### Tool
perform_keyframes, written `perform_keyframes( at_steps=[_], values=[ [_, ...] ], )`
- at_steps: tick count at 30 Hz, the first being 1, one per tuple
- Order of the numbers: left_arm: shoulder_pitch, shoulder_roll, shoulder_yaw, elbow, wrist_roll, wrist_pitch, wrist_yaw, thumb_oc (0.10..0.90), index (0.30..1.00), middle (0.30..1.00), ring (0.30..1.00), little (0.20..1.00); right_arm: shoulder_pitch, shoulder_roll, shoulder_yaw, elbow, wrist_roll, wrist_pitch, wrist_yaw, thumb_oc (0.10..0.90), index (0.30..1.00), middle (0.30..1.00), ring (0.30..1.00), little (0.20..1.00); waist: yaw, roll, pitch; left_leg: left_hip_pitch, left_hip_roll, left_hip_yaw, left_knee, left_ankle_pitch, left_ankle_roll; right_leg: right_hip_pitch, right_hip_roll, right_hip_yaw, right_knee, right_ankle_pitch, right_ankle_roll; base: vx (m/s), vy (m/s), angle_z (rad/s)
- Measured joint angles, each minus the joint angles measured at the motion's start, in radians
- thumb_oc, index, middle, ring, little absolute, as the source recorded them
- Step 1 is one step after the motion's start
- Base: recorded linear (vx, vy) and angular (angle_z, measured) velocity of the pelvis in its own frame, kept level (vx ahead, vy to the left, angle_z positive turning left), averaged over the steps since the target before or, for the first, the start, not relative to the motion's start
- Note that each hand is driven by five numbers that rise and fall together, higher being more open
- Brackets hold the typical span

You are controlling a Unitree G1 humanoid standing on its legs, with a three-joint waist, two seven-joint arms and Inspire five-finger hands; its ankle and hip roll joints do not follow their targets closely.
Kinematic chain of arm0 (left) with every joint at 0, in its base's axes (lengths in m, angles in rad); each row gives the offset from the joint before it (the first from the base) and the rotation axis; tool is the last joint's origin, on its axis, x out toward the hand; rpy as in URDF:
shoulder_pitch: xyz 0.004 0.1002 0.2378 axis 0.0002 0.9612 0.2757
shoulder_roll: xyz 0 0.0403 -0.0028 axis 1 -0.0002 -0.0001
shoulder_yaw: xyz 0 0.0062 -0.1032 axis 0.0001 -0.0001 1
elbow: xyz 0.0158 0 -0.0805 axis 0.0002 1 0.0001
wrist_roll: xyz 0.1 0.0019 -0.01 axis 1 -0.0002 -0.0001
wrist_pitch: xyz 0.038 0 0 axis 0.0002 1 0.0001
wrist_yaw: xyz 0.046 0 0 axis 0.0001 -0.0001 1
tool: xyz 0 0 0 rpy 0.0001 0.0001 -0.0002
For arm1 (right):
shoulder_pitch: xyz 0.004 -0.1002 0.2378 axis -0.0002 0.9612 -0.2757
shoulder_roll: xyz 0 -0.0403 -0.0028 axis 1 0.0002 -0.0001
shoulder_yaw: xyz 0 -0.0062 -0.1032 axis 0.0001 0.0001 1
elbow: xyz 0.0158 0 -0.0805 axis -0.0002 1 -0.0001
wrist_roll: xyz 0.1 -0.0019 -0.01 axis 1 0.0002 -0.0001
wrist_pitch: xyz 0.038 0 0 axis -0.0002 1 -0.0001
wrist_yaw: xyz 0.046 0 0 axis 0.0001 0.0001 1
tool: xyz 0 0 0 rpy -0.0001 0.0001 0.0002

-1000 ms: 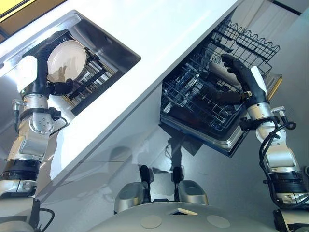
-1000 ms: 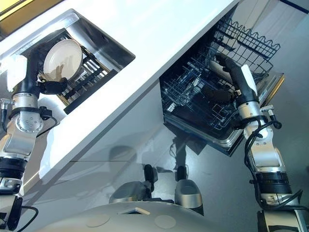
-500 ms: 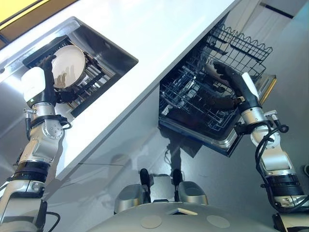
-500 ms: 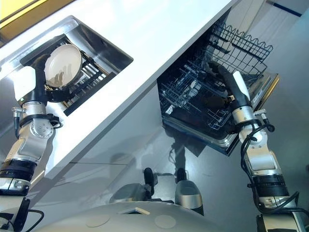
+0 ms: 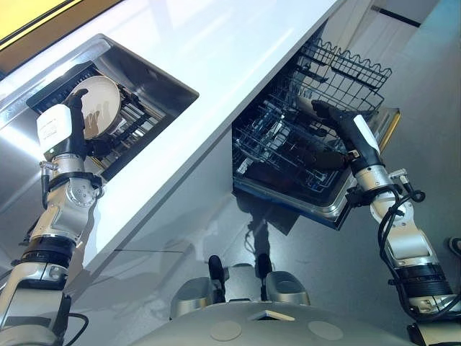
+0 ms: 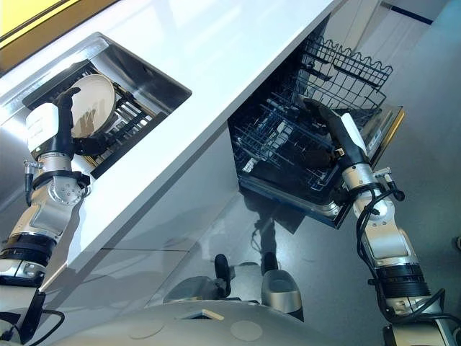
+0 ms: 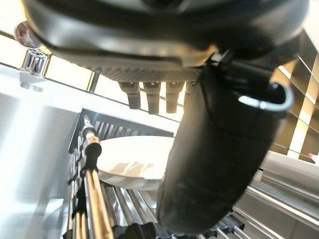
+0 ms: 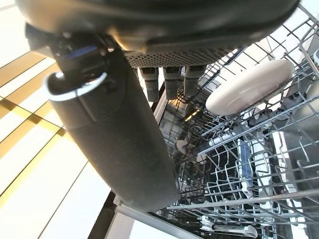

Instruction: Pick up plates and place into dishwasher.

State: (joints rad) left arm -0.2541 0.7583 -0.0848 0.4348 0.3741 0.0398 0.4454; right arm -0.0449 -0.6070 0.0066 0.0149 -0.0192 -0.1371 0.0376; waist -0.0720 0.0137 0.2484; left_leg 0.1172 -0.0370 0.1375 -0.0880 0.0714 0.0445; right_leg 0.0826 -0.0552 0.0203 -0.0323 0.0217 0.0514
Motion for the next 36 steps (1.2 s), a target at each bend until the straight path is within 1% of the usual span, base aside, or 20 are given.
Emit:
perform_keyframes(
  at_steps=[6, 8, 10, 12, 15, 17, 18, 21, 23, 26, 29, 31, 33, 34, 35, 36],
  values=[
    [-0.062, 0.028, -0.068, 0.065, 0.000, 0.043, -0.030, 0.800, 0.900, 0.900, 0.900, 0.900, -0.003, -0.003, 0.011, 0.000, 0.001, 0.003, 0.005, 0.800, 0.900, 0.900, 0.900, 0.900, -0.003, 0.000, 0.000, -0.010, -0.004, 0.007, 0.000, -0.004, -0.006, -0.025, 0.002, 0.006, 0.018, 0.000, 0.000, 0.02, 0.022, -0.08],
    [-0.064, 0.041, -0.076, 0.072, -0.001, 0.048, -0.041, 0.800, 0.900, 0.900, 0.900, 0.900, -0.003, -0.005, 0.011, 0.000, 0.011, 0.003, 0.010, 0.800, 0.900, 0.900, 0.900, 0.900, -0.015, 0.000, 0.000, -0.011, -0.006, 0.008, 0.000, -0.004, -0.006, -0.029, 0.001, 0.009, 0.019, 0.000, 0.001, 0.02, 0.036, -0.08],
    [-0.072, 0.044, -0.076, 0.073, -0.001, 0.064, -0.043, 0.800, 0.900, 0.900, 0.900, 0.900, -0.005, -0.009, 0.011, 0.000, 0.032, 0.003, 0.010, 0.800, 0.900, 0.900, 0.900, 0.900, -0.012, 0.000, 0.000, -0.021, -0.007, 0.007, 0.000, -0.004, -0.005, -0.050, 0.002, 0.021, 0.032, -0.002, 0.003, 0.00, 0.037, -0.14],
    [-0.112, 0.046, -0.084, 0.103, -0.014, 0.078, -0.050, 0.800, 0.900, 0.900, 0.900, 0.900, -0.006, -0.009, 0.012, 0.000, 0.039, 0.003, 0.010, 0.800, 0.900, 0.900, 0.900, 0.900, -0.016, 0.000, 0.000, -0.045, -0.011, 0.005, 0.007, -0.001, 0.001, -0.074, 0.001, 0.025, 0.043, -0.001, 0.004, -0.01, 0.057, -0.07],
    [-0.182, 0.046, -0.119, 0.162, -0.022, 0.110, -0.059, 0.800, 0.900, 0.900, 0.900, 0.900, -0.008, -0.009, 0.015, 0.000, 0.039, 0.003, 0.007, 0.800, 0.900, 0.900, 0.900, 0.900, -0.020, 0.001, 0.002, -0.066, -0.015, 0.007, 0.015, 0.004, 0.011, -0.097, -0.003, 0.029, 0.053, -0.002, 0.007, -0.01, 0.078, -0.03],
    [-0.196, 0.051, -0.121, 0.181, -0.023, 0.115, -0.059, 0.800, 0.900, 0.900, 0.900, 0.900, -0.021, -0.012, 0.028, 0.000, 0.039, 0.003, -0.002, 0.800, 0.900, 0.900, 0.900, 0.900, -0.028, 0.002, 0.006, -0.086, -0.016, 0.009, 0.032, -0.001, 0.014, -0.114, -0.005, 0.032, 0.062, -0.003, 0.010, -0.01, 0.085, -0.02],
    [-0.202, 0.055, -0.122, 0.181, -0.023, 0.116, -0.059, 0.800, 0.900, 0.900, 0.900, 0.900, -0.029, -0.015, 0.032, 0.000, 0.039, 0.003, -0.007, 0.800, 0.900, 0.900, 0.900, 0.900, -0.029, 0.004, 0.015, -0.089, -0.016, 0.010, 0.037, -0.002, 0.014, -0.119, -0.005, 0.033, 0.068, -0.004, 0.010, -0.01, 0.068, -0.02],
    [-0.259, 0.069, -0.126, 0.181, -0.023, 0.135, -0.059, 0.800, 0.900, 0.900, 0.900, 0.900, -0.078, -0.035, 0.046, 0.000, 0.039, 0.003, -0.011, 0.800, 0.900, 0.900, 0.900, 0.900, -0.027, 0.011, 0.074, -0.128, -0.015, 0.013, 0.091, -0.024, 0.007, -0.150, -0.006, 0.040, 0.100, -0.006, 0.012, -0.01, 0.071, -0.02],
    [-0.284, 0.079, -0.131, 0.181, -0.023, 0.151, -0.058, 0.800, 0.900, 0.900, 0.900, 0.900, -0.099, -0.044, 0.050, 0.000, 0.039, 0.005, -0.011, 0.800, 0.900, 0.900, 0.900, 0.900, -0.026, 0.015, 0.087, -0.165, -0.013, 0.017, 0.124, -0.030, 0.008, -0.184, -0.006, 0.044, 0.124, -0.009, 0.016, -0.02, 0.068, -0.07],
    [-0.348, 0.104, -0.155, 0.209, -0.035, 0.185, -0.045, 0.800, 0.900, 0.900, 0.900, 0.900, -0.137, -0.053, 0.050, 0.000, 0.039, 0.011, -0.014, 0.800, 0.900, 0.900, 0.900, 0.900, -0.032, 0.014, 0.121, -0.226, -0.012, 0.019, 0.205, -0.056, 0.012, -0.234, -0.007, 0.056, 0.173, -0.017, 0.020, -0.05, 0.072, -0.10],
    [-0.439, 0.116, -0.158, 0.260, -0.070, 0.238, -0.032, 0.800, 0.900, 0.900, 0.900, 0.900, -0.162, -0.080, 0.051, 0.000, 0.040, 0.011, -0.017, 0.800, 0.900, 0.900, 0.900, 0.900, -0.049, 0.012, 0.157, -0.289, -0.012, 0.023, 0.285, -0.081, 0.022, -0.288, -0.011, 0.063, 0.230, -0.030, 0.028, -0.04, 0.052, -0.02],
    [-0.476, 0.116, -0.170, 0.267, -0.093, 0.265, 0.017, 0.800, 0.900, 0.900, 0.900, 0.900, -0.164, -0.086, 0.053, 0.000, 0.040, 0.013, -0.024, 0.800, 0.900, 0.900, 0.900, 0.900, -0.055, 0.004, 0.175, -0.338, -0.014, 0.025, 0.344, -0.100, 0.029, -0.337, -0.014, 0.075, 0.281, -0.042, 0.032, -0.03, 0.061, -0.06],
    [-0.505, 0.125, -0.182, 0.274, -0.127, 0.280, 0.038, 0.800, 0.900, 0.900, 0.900, 0.900, -0.164, -0.089, 0.057, 0.001, 0.040, 0.018, -0.028, 0.800, 0.900, 0.900, 0.900, 0.900, -0.061, 0.004, 0.189, -0.359, -0.015, 0.026, 0.377, -0.112, 0.032, -0.354, -0.017, 0.077, 0.306, -0.051, 0.032, -0.01, 0.024, -0.02],
    [-0.516, 0.128, -0.182, 0.276, -0.154, 0.290, 0.052, 0.723, 0.834, 0.834, 0.834, 0.823, -0.164, -0.089, 0.064, 0.001, 0.040, 0.020, -0.029, 0.800, 0.900, 0.900, 0.900, 0.900, -0.062, 0.003, 0.189, -0.375, -0.014, 0.025, 0.393, -0.117, 0.037, -0.371, -0.019, 0.080, 0.324, -0.057, 0.036, -0.02, 0.038, 0.01],
    [-0.526, 0.131, -0.182, 0.279, -0.183, 0.301, 0.065, 0.449, 0.599, 0.599, 0.599, 0.549, -0.164, -0.090, 0.075, 0.003, 0.041, 0.020, -0.032, 0.800, 0.900, 0.900, 0.900, 0.900, -0.064, 0.002, 0.190, -0.390, -0.014, 0.023, 0.404, -0.121, 0.040, -0.385, -0.021, 0.082, 0.338, -0.061, 0.038, -0.03, 0.030, 0.00],
    [-0.538, 0.132, -0.180, 0.287, -0.230, 0.308, 0.089, 0.416, 0.571, 0.571, 0.571, 0.516, -0.164, -0.091, 0.086, 0.005, 0.042, 0.020, -0.032, 0.800, 0.900, 0.900, 0.900, 0.900, -0.064, 0.002, 0.190, -0.404, -0.014, 0.021, 0.415, -0.123, 0.042, -0.398, -0.021, 0.083, 0.347, -0.062, 0.040, -0.07, 0.019, 0.01]
  ],
)
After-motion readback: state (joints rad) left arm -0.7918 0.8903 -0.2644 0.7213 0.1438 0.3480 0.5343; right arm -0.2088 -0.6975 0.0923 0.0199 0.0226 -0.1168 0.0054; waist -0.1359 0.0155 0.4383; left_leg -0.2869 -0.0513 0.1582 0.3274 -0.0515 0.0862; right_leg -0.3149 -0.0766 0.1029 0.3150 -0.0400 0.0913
